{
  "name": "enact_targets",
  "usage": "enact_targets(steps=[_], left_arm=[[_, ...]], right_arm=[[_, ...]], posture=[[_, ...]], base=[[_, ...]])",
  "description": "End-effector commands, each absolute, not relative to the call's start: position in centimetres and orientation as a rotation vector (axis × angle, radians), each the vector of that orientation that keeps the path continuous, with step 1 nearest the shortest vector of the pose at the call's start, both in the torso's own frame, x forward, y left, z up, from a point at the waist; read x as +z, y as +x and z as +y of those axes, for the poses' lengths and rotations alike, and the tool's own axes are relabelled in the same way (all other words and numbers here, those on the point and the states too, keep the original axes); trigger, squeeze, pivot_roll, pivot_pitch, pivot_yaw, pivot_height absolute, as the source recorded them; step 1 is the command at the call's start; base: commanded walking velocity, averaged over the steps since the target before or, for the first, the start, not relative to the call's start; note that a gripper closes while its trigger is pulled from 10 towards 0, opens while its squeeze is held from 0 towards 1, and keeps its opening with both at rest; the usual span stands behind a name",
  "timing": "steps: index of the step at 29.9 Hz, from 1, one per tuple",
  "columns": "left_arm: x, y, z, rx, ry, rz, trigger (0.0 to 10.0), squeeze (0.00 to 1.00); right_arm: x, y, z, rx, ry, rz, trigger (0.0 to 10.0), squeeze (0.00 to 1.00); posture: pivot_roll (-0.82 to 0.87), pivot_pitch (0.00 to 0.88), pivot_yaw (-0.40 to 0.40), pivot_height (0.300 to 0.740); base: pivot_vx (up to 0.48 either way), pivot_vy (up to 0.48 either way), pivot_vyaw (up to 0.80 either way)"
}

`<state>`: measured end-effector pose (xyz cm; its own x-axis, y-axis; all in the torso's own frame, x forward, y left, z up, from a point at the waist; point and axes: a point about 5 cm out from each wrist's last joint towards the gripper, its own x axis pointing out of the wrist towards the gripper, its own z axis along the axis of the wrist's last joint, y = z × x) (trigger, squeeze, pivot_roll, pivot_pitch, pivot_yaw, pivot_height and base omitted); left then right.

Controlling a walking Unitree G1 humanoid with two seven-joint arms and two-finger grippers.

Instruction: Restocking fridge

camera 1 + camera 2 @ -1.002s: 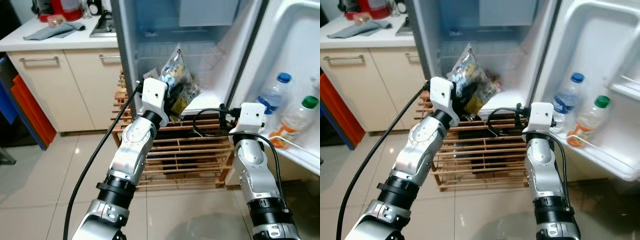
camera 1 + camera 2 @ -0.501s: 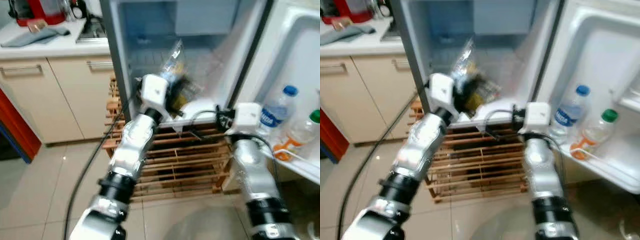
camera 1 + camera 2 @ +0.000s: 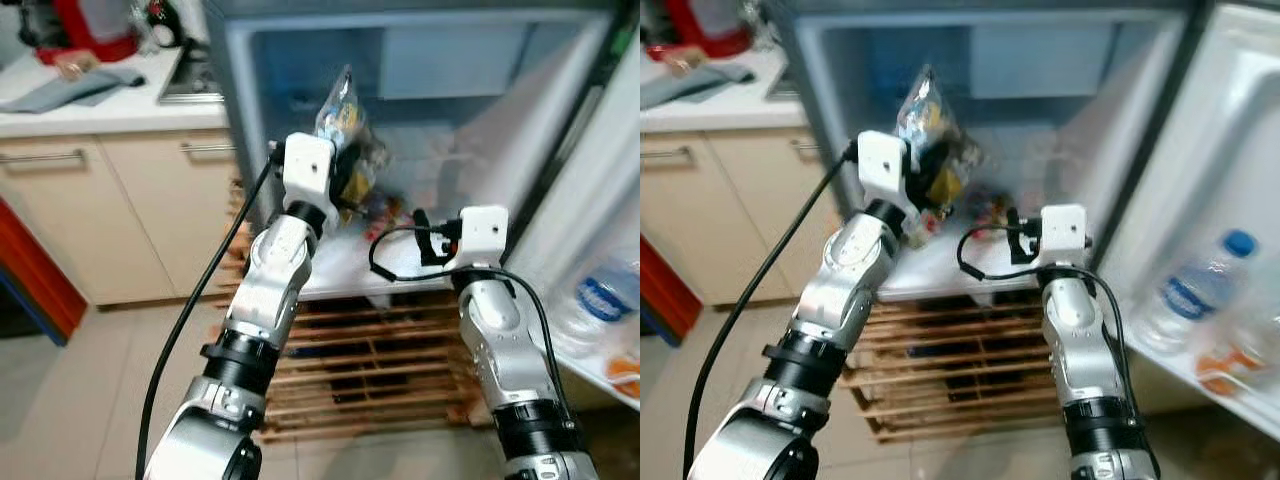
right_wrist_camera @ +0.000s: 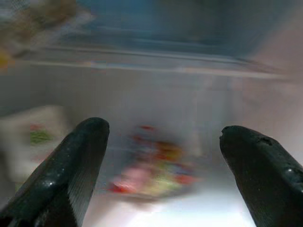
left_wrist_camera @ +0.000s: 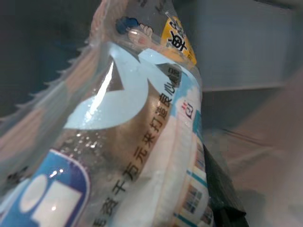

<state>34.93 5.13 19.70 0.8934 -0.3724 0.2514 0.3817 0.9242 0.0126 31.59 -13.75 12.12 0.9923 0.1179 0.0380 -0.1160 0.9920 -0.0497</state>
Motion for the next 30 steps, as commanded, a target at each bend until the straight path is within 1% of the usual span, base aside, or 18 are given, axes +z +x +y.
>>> enact_targets(steps=[1,5,9,10,12,18,20,21,23,28,30], left_arm=[[21.1,34.9,3.7,-0.420,-0.032,-0.299,10.0,0.00],[21.9,35.4,2.4,-0.425,-0.045,-0.304,10.0,0.00],[22.1,36.0,2.1,-0.406,-0.035,-0.306,10.0,0.00],[22.2,37.0,2.0,-0.368,-0.045,-0.287,10.0,0.00],[22.4,37.6,1.9,-0.340,-0.067,-0.267,10.0,0.00],[22.9,37.9,0.6,-0.363,-0.078,-0.258,10.0,0.00],[23.3,38.1,-1.4,-0.411,-0.072,-0.236,10.0,0.00],[23.3,38.1,-1.4,-0.411,-0.072,-0.236,10.0,0.00],[24.2,38.0,-2.8,-0.440,-0.096,-0.216,10.0,0.00],[25.0,37.9,-3.7,-0.450,-0.092,-0.224,10.0,0.00],[25.0,38.2,-3.6,-0.424,-0.090,-0.200,10.0,0.00]], right_arm=[[12.6,31.6,-14.4,0.118,-0.067,-0.058,10.0,0.00],[12.6,31.5,-14.6,0.119,-0.073,-0.055,10.0,0.00],[12.7,31.4,-14.7,0.121,-0.075,-0.054,10.0,0.00],[12.7,31.2,-14.6,0.124,-0.077,-0.055,10.0,0.00],[12.7,31.0,-14.5,0.128,-0.078,-0.056,10.0,0.00],[12.7,29.9,-14.0,0.158,-0.106,-0.061,10.0,0.00],[12.4,28.3,-13.9,0.169,-0.118,-0.050,10.0,0.00],[12.4,28.3,-13.9,0.169,-0.118,-0.050,10.0,0.00],[12.0,27.1,-14.1,0.155,-0.112,-0.026,10.0,0.00],[11.9,26.0,-14.0,0.138,-0.100,-0.011,10.0,0.00],[12.2,24.9,-13.7,0.139,-0.098,-0.008,10.0,0.00]], posture=[[-0.16,0.000,0.034,0.740],[-0.17,0.000,0.036,0.740],[-0.18,0.000,0.038,0.740],[-0.19,0.000,0.044,0.740],[-0.21,0.000,0.048,0.740],[-0.24,0.000,0.055,0.740],[-0.28,0.000,0.066,0.740],[-0.28,0.000,0.066,0.740],[-0.31,0.010,0.076,0.740],[-0.34,0.047,0.088,0.740],[-0.36,0.092,0.092,0.740]], base=[[0.000,0.000,0.00],[0.000,0.000,0.00],[0.000,0.000,0.00],[0.000,0.000,0.00],[0.000,0.000,0.00],[0.000,0.000,0.00],[0.000,0.000,0.00],[0.000,0.000,0.00],[0.000,0.000,0.00],[0.000,0.000,0.00],[0.000,0.000,0.00]])
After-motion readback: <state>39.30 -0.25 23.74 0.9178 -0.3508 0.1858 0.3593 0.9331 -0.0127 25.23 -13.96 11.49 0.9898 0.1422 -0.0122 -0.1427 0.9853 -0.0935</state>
